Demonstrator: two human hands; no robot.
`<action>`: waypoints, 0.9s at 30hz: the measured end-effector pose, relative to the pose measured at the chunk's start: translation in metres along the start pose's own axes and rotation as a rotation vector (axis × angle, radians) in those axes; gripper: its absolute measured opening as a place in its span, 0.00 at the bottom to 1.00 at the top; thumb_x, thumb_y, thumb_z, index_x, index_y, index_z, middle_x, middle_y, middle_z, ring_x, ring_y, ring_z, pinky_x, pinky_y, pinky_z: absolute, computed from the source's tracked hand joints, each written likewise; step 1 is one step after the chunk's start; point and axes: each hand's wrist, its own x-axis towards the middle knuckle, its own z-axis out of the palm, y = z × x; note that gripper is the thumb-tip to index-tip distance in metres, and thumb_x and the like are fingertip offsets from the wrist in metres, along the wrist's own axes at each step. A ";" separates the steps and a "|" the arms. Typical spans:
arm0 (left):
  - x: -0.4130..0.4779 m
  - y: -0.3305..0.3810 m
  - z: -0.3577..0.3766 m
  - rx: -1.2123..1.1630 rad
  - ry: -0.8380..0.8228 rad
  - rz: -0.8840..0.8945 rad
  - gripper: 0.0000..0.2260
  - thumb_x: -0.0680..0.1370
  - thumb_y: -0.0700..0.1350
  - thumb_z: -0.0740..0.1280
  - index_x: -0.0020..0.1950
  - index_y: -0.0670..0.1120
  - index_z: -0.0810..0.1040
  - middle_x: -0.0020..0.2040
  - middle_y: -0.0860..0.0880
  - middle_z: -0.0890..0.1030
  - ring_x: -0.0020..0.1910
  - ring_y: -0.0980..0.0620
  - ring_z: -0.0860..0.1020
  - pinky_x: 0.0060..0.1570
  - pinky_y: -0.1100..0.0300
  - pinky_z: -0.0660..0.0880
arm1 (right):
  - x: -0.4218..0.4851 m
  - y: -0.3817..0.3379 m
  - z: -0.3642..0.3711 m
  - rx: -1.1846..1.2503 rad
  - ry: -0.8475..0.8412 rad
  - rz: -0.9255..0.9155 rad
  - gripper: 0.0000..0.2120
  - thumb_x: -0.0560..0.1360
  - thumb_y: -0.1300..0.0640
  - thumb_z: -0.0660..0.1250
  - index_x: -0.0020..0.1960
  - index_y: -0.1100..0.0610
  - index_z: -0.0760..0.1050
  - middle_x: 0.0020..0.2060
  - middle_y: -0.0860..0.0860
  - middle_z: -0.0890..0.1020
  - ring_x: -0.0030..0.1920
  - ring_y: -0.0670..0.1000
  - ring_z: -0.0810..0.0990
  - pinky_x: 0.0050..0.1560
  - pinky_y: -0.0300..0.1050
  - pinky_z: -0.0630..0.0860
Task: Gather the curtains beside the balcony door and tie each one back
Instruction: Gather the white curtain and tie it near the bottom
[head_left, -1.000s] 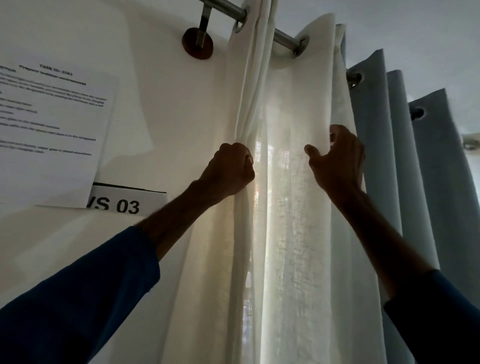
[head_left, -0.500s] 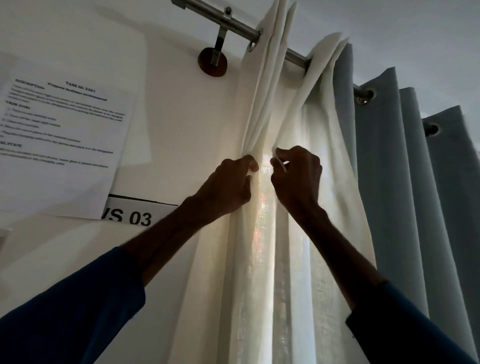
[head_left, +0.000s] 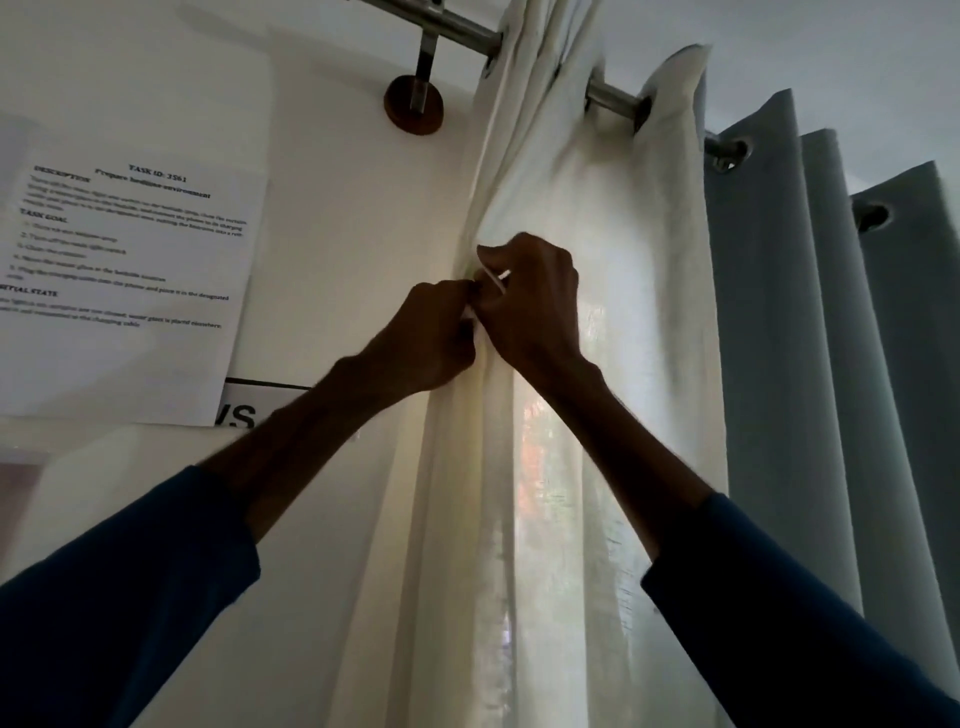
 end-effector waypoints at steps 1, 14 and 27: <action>-0.002 0.002 -0.001 -0.019 0.007 0.036 0.11 0.79 0.35 0.66 0.61 0.36 0.78 0.57 0.39 0.83 0.56 0.38 0.81 0.52 0.69 0.67 | -0.007 0.007 -0.003 0.002 0.000 0.043 0.07 0.69 0.61 0.70 0.44 0.65 0.81 0.38 0.58 0.81 0.38 0.58 0.80 0.39 0.54 0.77; -0.002 0.037 0.003 -0.088 0.001 0.067 0.08 0.81 0.38 0.64 0.48 0.35 0.81 0.42 0.45 0.82 0.40 0.48 0.80 0.37 0.75 0.67 | -0.067 0.027 -0.020 0.173 0.083 0.141 0.10 0.75 0.64 0.72 0.52 0.53 0.86 0.38 0.51 0.81 0.40 0.51 0.82 0.43 0.50 0.79; -0.021 0.041 0.007 -0.200 -0.019 0.222 0.31 0.77 0.30 0.65 0.79 0.41 0.63 0.31 0.54 0.76 0.29 0.62 0.75 0.38 0.72 0.73 | -0.086 0.024 -0.016 0.277 0.114 0.175 0.06 0.76 0.64 0.69 0.49 0.56 0.85 0.38 0.51 0.84 0.41 0.50 0.82 0.45 0.52 0.79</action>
